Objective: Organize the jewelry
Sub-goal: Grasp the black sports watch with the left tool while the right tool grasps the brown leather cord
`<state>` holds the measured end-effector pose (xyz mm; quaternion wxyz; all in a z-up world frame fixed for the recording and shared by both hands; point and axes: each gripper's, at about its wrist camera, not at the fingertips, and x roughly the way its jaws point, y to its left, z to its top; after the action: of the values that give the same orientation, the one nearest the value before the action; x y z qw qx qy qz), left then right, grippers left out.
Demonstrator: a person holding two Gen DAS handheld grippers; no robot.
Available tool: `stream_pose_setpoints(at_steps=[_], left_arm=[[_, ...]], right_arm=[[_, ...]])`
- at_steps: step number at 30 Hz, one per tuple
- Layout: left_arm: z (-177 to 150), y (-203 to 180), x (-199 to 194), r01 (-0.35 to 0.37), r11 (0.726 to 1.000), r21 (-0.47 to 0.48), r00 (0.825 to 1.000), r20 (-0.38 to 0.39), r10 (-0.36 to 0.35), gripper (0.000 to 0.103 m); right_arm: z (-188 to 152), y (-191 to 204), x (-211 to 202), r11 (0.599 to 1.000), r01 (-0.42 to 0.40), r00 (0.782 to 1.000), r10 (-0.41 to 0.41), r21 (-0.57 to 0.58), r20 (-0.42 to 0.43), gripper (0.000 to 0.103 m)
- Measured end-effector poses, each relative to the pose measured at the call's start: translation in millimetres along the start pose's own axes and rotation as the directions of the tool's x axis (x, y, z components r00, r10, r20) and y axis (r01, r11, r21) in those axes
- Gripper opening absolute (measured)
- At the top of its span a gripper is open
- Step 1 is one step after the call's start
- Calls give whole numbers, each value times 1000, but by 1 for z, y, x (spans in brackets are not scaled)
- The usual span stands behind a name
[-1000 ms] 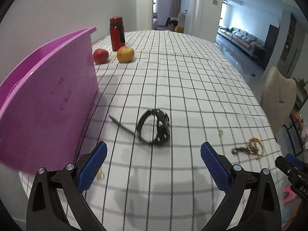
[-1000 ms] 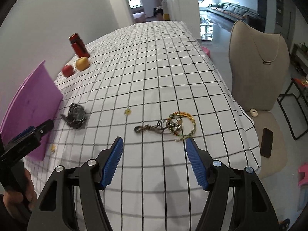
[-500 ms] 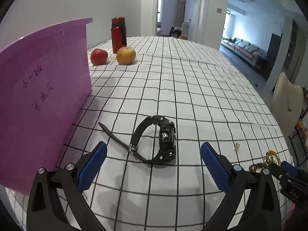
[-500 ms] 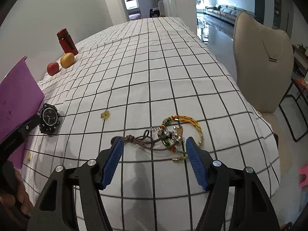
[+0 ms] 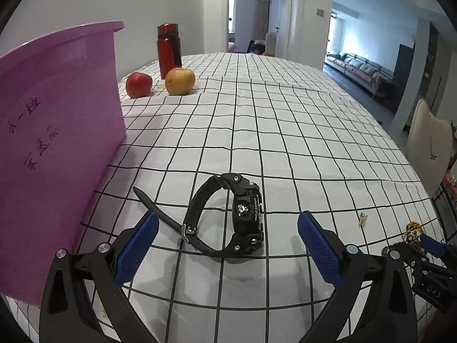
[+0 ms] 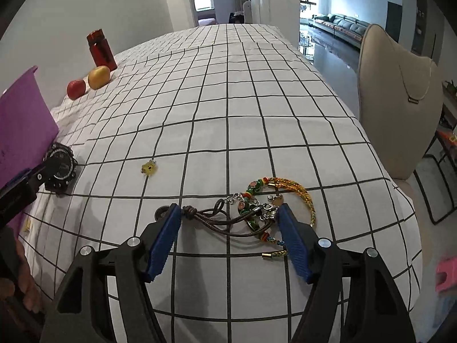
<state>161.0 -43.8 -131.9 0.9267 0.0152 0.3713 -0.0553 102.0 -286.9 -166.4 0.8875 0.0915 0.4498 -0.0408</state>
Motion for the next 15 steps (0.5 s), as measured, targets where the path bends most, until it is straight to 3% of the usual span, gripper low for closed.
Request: stream_pose_setpoints(at_steps=[15], left_arm=[[0,-13,11,31,999,26,999,-14,-31,96]], right_arm=[[1,4,1,999,20,1000,-20,-26,-1,67]])
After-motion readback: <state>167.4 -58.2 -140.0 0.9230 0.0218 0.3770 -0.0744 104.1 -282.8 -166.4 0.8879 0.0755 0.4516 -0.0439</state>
